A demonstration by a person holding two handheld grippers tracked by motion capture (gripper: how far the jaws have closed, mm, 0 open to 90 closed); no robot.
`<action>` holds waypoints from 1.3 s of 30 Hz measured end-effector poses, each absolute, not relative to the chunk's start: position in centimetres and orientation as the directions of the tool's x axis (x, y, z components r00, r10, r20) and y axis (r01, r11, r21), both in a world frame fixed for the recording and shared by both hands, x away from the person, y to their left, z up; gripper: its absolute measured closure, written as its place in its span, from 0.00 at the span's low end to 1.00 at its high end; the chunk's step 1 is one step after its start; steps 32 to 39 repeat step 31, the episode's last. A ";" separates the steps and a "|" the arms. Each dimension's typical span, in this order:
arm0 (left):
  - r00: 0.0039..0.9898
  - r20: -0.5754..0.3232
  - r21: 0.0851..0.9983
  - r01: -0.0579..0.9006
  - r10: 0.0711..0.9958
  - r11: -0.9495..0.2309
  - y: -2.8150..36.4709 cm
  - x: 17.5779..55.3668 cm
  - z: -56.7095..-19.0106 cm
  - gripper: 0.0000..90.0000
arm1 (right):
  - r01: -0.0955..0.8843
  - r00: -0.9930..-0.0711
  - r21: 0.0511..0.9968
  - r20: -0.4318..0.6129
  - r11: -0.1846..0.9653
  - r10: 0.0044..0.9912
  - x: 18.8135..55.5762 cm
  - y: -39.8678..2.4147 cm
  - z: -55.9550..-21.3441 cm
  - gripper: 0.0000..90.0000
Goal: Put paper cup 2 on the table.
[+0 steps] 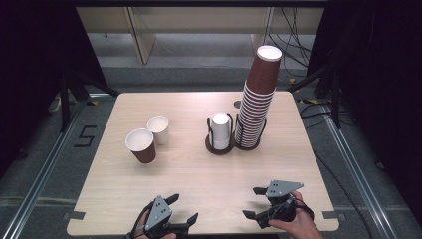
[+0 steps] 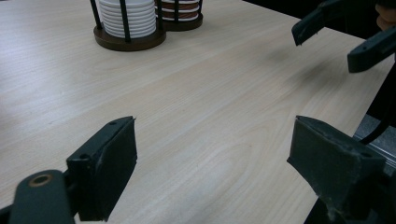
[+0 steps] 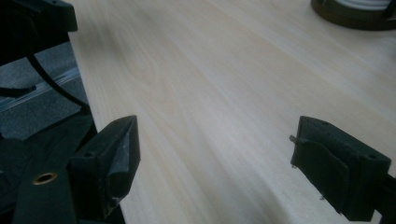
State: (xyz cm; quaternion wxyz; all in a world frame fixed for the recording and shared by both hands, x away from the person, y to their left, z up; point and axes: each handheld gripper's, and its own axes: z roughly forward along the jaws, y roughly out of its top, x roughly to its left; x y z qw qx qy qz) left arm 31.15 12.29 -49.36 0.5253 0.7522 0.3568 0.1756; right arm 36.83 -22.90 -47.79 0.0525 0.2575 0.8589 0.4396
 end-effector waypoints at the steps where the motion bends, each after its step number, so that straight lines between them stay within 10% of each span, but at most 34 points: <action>1: 0.692 -0.110 0.915 0.351 0.714 -0.200 12.1 31.1 -49.3 0.16 | 0.390 -0.866 0.782 0.131 0.487 0.483 36.7 -22.9 -47.9 0.18; 39: 0.738 -0.068 0.905 0.329 0.672 -0.270 10.8 30.9 -49.7 0.16 | 0.388 -0.872 0.763 0.121 0.517 0.474 35.9 -22.6 -48.5 0.18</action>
